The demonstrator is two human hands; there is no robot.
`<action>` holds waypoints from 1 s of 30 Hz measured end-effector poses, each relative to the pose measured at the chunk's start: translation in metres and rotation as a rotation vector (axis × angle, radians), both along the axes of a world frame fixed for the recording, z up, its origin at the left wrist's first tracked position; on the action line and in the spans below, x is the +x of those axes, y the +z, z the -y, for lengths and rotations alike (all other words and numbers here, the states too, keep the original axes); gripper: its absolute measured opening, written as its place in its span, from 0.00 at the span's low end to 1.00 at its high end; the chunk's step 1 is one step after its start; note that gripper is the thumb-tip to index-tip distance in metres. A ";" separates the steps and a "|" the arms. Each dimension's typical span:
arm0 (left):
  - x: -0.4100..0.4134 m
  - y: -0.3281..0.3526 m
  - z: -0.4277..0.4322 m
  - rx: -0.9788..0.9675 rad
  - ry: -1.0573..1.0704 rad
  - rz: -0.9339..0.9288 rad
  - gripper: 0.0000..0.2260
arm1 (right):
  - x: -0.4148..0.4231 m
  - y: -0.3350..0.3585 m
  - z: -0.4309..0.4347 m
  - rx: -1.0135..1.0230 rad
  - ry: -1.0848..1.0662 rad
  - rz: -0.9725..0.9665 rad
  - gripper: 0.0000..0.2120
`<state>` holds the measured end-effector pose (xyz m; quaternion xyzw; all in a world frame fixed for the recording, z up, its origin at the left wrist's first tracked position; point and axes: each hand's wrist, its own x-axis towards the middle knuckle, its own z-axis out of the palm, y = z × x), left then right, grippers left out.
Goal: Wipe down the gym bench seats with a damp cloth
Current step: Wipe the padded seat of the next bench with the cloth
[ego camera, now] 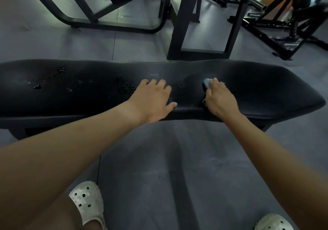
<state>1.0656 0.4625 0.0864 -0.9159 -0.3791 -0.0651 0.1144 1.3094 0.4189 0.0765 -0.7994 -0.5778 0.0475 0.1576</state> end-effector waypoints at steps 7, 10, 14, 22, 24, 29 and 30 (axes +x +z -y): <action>0.024 0.002 -0.025 -0.038 -0.009 0.076 0.21 | -0.026 -0.002 -0.010 -0.067 0.409 0.006 0.25; 0.037 0.003 -0.037 -0.099 -0.023 0.115 0.20 | -0.008 0.002 -0.018 -0.102 0.424 0.046 0.25; 0.052 0.001 -0.048 -0.156 0.005 0.108 0.21 | 0.028 0.004 -0.031 -0.145 0.255 0.086 0.25; 0.056 -0.004 -0.059 -0.118 -0.048 0.150 0.20 | 0.086 0.012 -0.075 -0.145 -0.155 -0.014 0.25; 0.054 -0.005 -0.064 -0.123 -0.062 0.172 0.19 | 0.082 0.012 -0.089 -0.108 -0.224 -0.066 0.22; 0.056 -0.002 -0.072 -0.135 -0.079 0.223 0.15 | 0.048 0.002 -0.107 -0.083 -0.026 -0.039 0.23; 0.058 -0.002 -0.074 -0.133 -0.076 0.235 0.14 | 0.041 0.001 -0.106 -0.091 0.044 -0.032 0.25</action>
